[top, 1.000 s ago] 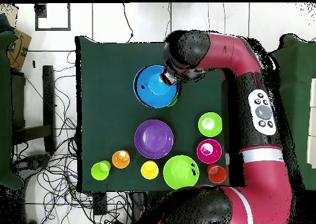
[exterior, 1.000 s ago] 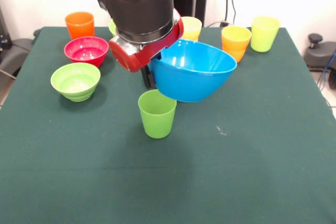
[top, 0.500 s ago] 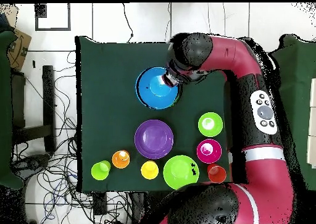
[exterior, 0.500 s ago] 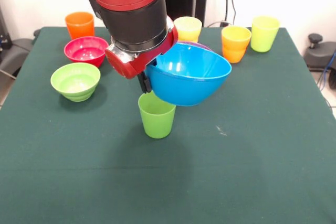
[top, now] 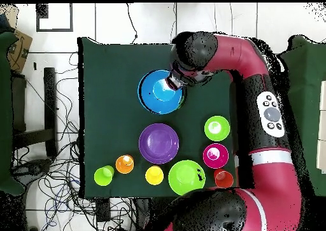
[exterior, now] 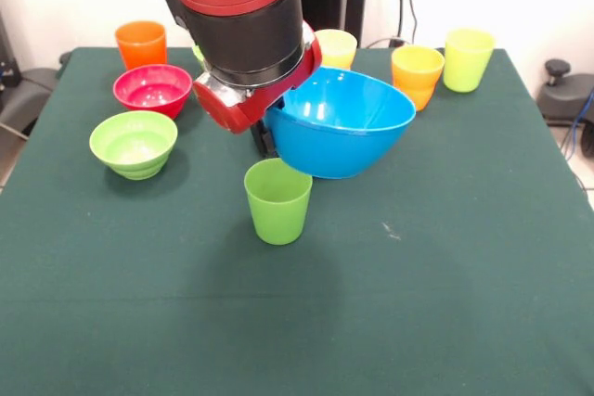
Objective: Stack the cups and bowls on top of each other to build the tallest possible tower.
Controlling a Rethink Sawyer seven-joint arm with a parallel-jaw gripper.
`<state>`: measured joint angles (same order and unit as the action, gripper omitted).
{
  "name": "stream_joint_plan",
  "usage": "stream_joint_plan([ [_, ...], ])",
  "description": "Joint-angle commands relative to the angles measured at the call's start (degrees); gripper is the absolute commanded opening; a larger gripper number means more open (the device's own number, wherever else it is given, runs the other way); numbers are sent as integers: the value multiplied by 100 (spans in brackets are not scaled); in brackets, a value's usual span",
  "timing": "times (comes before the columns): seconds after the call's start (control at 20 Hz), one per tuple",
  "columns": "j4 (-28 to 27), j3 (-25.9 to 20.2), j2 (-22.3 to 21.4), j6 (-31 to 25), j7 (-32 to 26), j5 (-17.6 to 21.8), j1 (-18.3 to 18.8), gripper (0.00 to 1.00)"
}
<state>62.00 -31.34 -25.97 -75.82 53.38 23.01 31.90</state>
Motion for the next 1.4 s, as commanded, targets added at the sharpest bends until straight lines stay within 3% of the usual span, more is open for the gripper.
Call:
stream_joint_plan([
  [0.05,-117,-406,-24,-386,-2062,469,81,0],
  [0.95,-494,-641,340,-478,-2571,803,366,0],
  [1.4,-436,-643,447,-362,-2563,767,428,0],
])
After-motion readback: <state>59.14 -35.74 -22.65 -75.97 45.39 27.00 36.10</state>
